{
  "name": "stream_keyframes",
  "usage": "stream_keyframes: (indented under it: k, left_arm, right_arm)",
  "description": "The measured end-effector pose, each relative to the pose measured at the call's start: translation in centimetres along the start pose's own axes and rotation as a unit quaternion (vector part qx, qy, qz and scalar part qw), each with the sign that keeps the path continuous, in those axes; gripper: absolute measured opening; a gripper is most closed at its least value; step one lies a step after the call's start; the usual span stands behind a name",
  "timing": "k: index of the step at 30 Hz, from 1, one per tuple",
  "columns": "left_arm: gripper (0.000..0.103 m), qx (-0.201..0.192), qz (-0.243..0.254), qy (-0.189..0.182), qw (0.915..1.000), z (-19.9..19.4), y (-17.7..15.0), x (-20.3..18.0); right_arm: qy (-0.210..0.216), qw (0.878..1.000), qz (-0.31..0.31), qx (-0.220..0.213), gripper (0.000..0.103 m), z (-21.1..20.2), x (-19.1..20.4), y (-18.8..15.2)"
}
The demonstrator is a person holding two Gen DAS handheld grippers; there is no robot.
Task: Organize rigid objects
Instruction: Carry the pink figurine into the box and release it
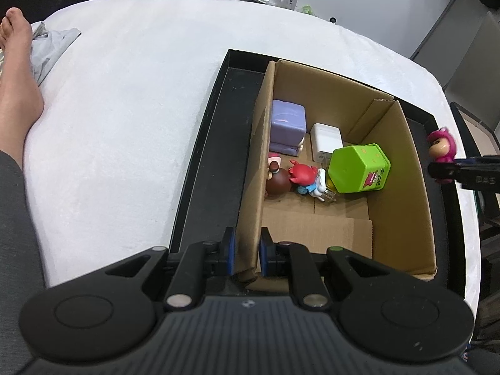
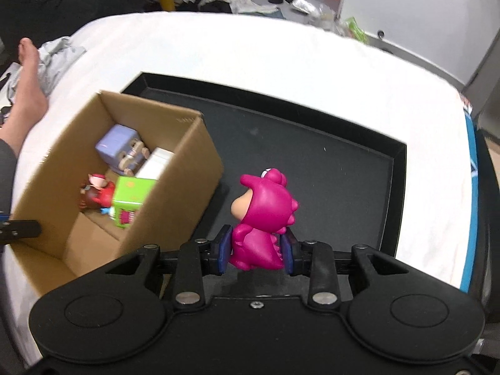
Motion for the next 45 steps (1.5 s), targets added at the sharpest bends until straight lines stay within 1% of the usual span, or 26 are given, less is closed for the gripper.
stream_keyframes:
  k: [1, 2, 10, 23, 31, 37, 45]
  left_arm:
    - [0.014, 0.001, 0.001, 0.001, 1.0000, 0.0, 0.0, -0.1]
    - [0.011, 0.001, 0.003, 0.002, 1.0000, 0.0, 0.0, -0.2]
    - [0.010, 0.001, 0.017, 0.014, 0.9998, 0.0, -0.1, -0.6]
    - [0.010, 0.003, 0.024, 0.013, 0.9996, -0.1, 0.0, -0.6]
    - [0.010, 0.001, 0.025, 0.008, 0.9997, -0.1, 0.0, -0.5]
    - [0.010, 0.001, 0.027, 0.006, 0.9996, -0.2, 0.0, -0.4]
    - [0.010, 0.002, 0.026, 0.002, 0.9997, -0.2, 0.0, -0.4]
  right_arm:
    - [0.001, 1.000, -0.003, -0.004, 0.032, -0.5, 0.2, 0.1]
    - [0.004, 1.000, -0.007, -0.007, 0.032, -0.9, 0.4, 0.2]
    - [0.031, 0.998, -0.038, -0.031, 0.032, -3.8, 1.9, 1.2]
    - [0.053, 0.994, -0.075, -0.053, 0.032, -5.5, 5.3, 2.1]
    - [0.065, 0.991, -0.100, -0.054, 0.032, -5.4, 7.6, 2.1]
    - [0.074, 0.988, -0.129, -0.040, 0.033, -4.6, 9.9, 1.3]
    - [0.077, 0.984, -0.161, -0.025, 0.033, -3.3, 12.7, 0.6]
Point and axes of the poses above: each gripper's, at about its wrist camera, not at the fingertips, and z roughly the way its jaws point, x to its left, y to its top, the point moved 5 cm from there along z, roughly the way its jaws point, and after that the axes turned 5 degrees about -y, right-handed, at the moved point
